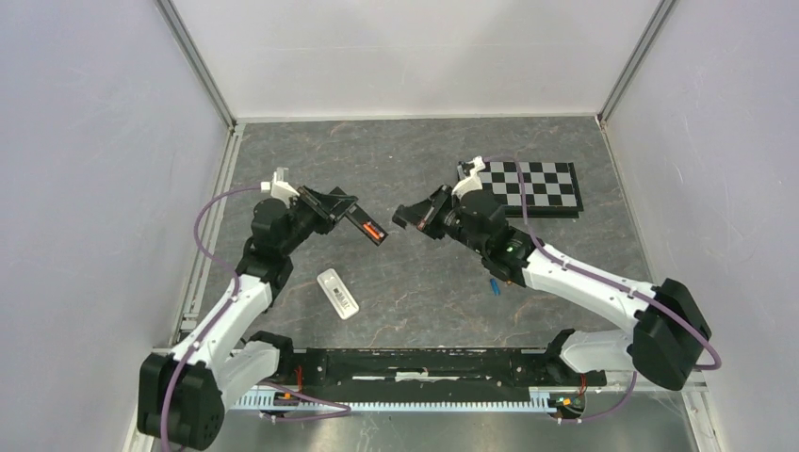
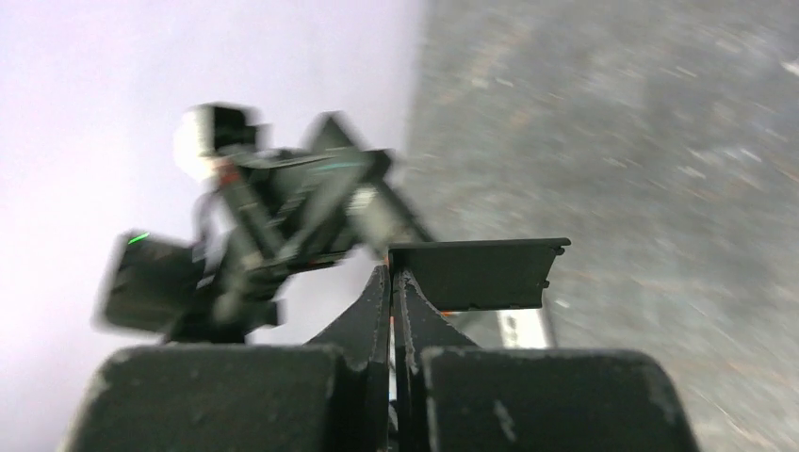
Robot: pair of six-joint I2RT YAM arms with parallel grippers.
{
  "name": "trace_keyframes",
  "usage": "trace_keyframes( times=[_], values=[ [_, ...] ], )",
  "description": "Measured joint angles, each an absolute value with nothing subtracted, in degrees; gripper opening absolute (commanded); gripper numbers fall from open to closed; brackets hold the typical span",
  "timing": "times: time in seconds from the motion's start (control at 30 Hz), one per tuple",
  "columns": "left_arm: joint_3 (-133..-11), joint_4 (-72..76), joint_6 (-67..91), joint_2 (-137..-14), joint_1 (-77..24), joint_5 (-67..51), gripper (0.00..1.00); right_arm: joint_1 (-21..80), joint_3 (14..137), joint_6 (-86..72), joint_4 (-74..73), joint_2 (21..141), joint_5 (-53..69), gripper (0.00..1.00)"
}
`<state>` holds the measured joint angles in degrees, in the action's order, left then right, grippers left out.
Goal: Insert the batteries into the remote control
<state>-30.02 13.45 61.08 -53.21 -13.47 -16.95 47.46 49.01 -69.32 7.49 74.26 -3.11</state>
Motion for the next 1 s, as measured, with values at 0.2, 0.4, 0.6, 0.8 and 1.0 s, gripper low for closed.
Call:
trace_keyframes(
  times=[0.2, 0.4, 0.6, 0.8, 1.0],
  values=[
    [-33.69, 22.26, 72.66, -61.63, -13.47, -22.85, 0.02, 47.46, 49.06, -67.88, 25.98, 71.68, 1.87, 0.0],
    [-37.67, 26.09, 79.66, -63.53, -13.47, -25.82, 0.02, 47.44, 49.84, -71.75, 39.09, 74.5, 6.63, 0.0],
    [-38.7, 28.51, 84.86, -63.55, -13.47, -27.18, 0.02, 47.44, 50.81, -74.15, 43.66, 77.23, 9.45, 0.0],
    [-38.61, 29.98, 88.66, -63.59, -13.47, -27.64, 0.02, 47.44, 51.03, -75.4, 45.39, 77.25, 9.63, 0.0],
    [-38.59, 31.97, 90.72, -63.77, -13.47, -28.27, 0.02, 47.44, 50.7, -78.22, 48.05, 78.02, 9.21, 0.0]
  ],
)
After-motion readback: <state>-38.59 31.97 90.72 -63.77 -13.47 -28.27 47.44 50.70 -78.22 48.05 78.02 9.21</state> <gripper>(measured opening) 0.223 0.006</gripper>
